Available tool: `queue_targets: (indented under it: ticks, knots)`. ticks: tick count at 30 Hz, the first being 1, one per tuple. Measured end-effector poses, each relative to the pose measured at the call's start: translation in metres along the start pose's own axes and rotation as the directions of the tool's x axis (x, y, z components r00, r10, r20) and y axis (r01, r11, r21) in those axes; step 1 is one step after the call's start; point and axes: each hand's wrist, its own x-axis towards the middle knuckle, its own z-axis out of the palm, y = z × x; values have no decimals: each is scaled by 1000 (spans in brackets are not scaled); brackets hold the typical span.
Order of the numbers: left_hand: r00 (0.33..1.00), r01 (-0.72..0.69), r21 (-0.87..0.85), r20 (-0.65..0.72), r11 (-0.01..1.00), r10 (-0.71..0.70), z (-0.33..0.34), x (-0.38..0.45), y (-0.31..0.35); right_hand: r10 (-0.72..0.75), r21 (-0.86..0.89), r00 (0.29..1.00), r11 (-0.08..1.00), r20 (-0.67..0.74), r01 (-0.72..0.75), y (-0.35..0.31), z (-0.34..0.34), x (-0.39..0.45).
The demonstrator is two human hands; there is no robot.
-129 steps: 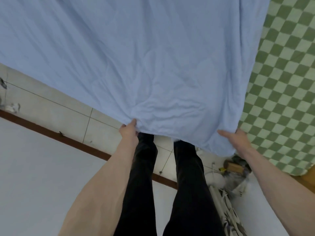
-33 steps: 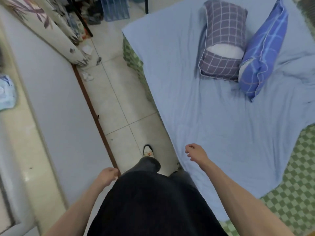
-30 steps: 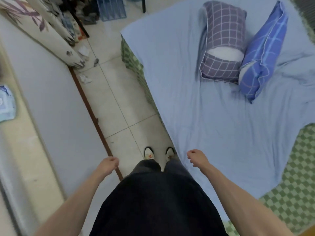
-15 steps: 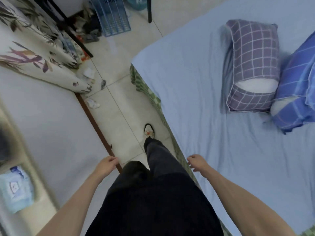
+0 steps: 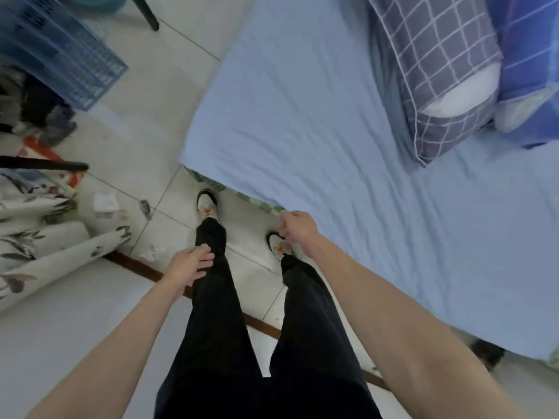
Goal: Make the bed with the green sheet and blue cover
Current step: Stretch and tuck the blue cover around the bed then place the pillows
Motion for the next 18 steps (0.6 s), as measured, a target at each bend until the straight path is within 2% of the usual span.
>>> queue_targets:
  ticks: [3,7,10,11,14,18]
  knots:
    - [999,13,-15,34,1000,-12,-12,80,67,180,400,984,901,11,-170,2,38,45]
    - [998,66,-75,16,995,-65,-32,170,122,295,733,945,610,142,-301,1,85,96]
    - [998,70,-148,20,987,-67,-32,214,146,377,905,923,359,81,-226,-7,104,127]
    - [999,51,-179,14,983,-50,-31,224,151,409,933,912,310,42,-182,-8,108,135]
    - [1000,18,-271,-6,962,-21,-29,238,156,464,954,883,291,-76,-71,-12,115,148]
    - [985,-114,-346,-164,931,59,-35,239,159,493,960,869,259,-38,-105,-21,118,151]
